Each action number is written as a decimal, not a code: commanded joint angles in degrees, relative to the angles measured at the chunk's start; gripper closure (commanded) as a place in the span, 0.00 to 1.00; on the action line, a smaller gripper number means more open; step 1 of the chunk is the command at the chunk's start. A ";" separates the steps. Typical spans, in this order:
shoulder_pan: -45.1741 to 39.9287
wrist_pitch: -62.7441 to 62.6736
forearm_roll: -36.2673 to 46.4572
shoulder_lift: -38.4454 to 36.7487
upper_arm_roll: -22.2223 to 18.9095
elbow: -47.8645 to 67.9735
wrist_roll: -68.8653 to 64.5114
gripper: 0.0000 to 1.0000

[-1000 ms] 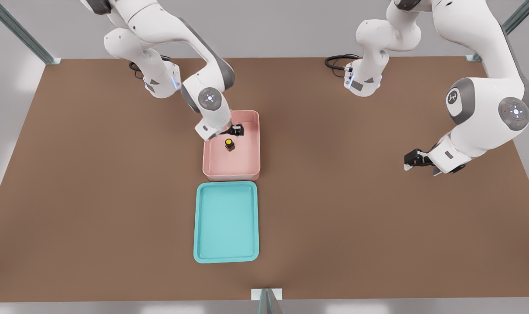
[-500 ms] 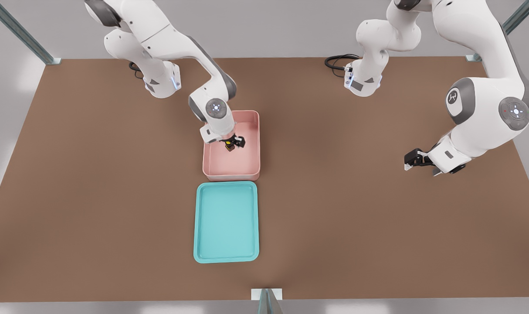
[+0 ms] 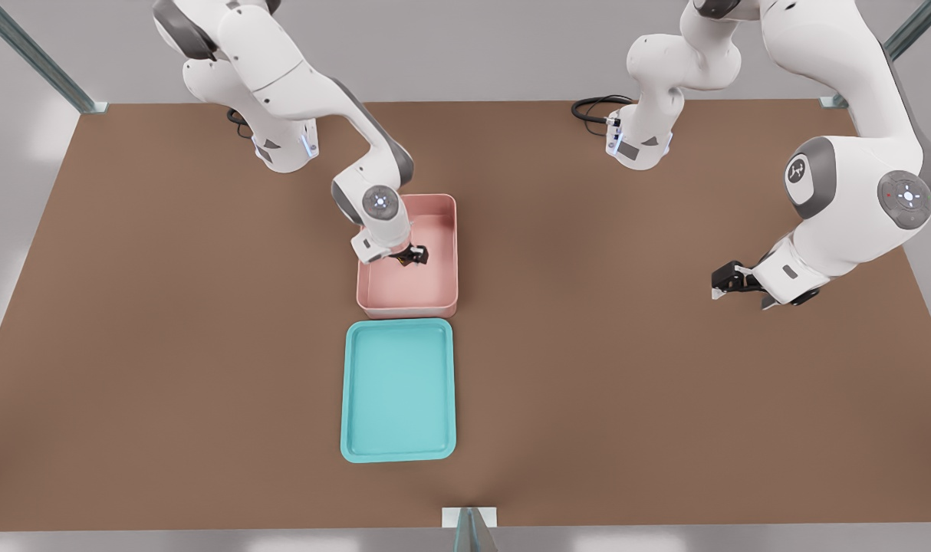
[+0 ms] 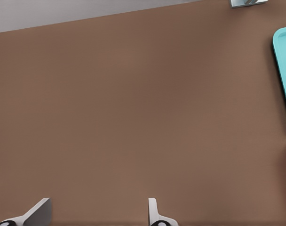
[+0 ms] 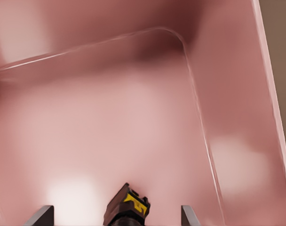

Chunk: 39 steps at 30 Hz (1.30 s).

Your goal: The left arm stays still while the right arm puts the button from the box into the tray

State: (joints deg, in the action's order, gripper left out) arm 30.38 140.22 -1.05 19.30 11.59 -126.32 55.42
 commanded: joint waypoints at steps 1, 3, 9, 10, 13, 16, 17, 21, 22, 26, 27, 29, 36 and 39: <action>0.03 0.58 -0.44 0.30 0.01 0.02 -10.33 0.00; 0.03 0.58 -0.44 0.74 0.01 0.29 -10.15 0.00; 0.91 0.32 0.35 1.89 1.77 1.34 -6.46 0.00; 0.91 0.32 0.87 1.89 1.85 1.52 -6.37 0.00; 0.47 0.32 0.79 1.45 1.94 0.81 -6.64 0.00; 0.03 0.32 0.52 0.22 1.94 -1.03 -7.16 0.00; -0.14 0.32 0.52 0.22 2.03 -1.12 -7.08 0.00; -0.32 0.32 0.52 0.30 1.94 -1.03 -6.99 0.00; -0.41 0.32 0.52 0.30 1.94 -1.12 -6.81 0.06; -0.76 -0.21 0.52 0.57 2.03 -1.03 -6.72 0.26; -0.76 -0.30 0.52 0.57 2.03 -1.03 -6.64 0.25; -0.76 -0.39 0.52 0.57 2.03 -1.12 -6.55 0.23; -0.50 -0.65 0.61 0.83 2.38 -1.03 -6.55 0.26; -0.58 -0.65 0.61 0.83 2.38 -1.03 -6.55 0.42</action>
State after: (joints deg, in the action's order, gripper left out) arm 29.80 139.69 -0.48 20.17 13.96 -127.38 49.58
